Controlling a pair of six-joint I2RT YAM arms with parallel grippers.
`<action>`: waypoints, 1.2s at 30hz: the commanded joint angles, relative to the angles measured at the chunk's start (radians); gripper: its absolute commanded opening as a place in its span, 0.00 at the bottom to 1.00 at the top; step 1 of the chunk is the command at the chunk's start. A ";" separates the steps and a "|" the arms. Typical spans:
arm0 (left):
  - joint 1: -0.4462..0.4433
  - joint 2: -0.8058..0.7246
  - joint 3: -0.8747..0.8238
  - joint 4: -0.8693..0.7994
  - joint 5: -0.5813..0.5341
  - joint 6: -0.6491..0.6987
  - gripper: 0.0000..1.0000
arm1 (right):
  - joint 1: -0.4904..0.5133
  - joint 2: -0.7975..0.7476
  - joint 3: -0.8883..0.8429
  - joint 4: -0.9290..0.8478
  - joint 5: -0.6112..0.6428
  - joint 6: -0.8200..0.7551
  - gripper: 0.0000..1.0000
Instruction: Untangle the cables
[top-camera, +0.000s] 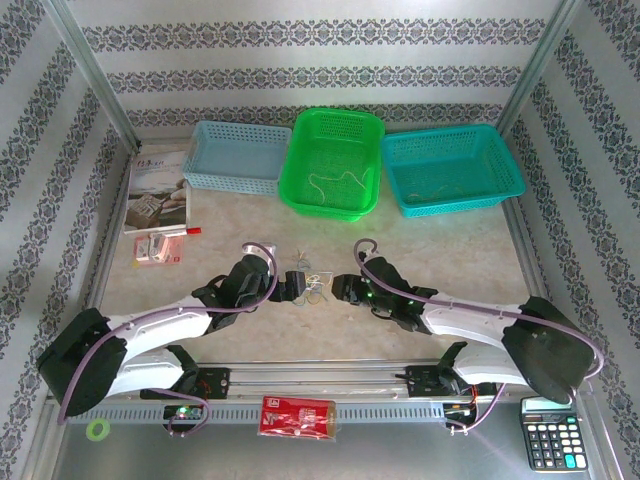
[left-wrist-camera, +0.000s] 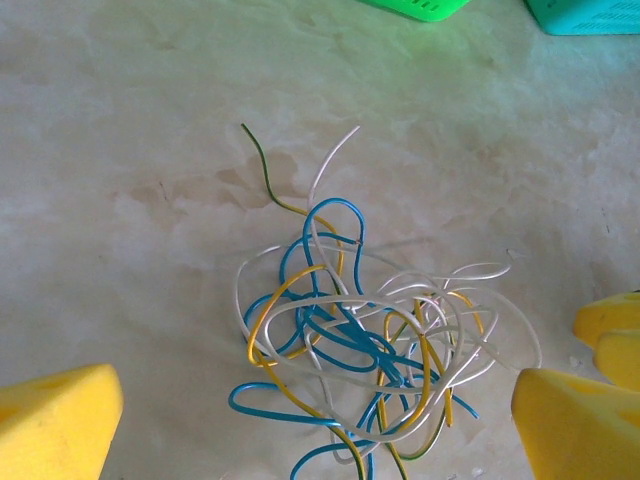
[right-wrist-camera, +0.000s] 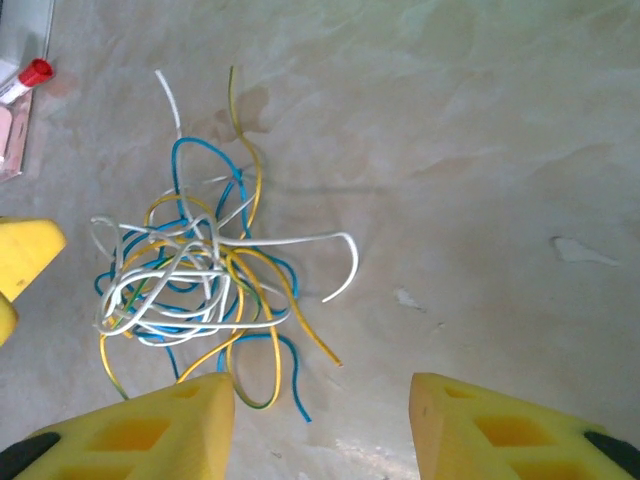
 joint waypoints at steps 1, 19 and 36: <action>-0.011 0.006 0.024 -0.003 0.007 0.013 1.00 | 0.013 0.031 0.005 0.069 -0.034 0.027 0.48; -0.011 0.020 -0.024 0.027 -0.005 0.010 1.00 | 0.030 0.181 0.010 0.200 -0.073 0.070 0.40; -0.011 0.048 -0.057 0.062 -0.002 0.012 1.00 | -0.003 0.218 0.011 0.258 -0.105 0.079 0.14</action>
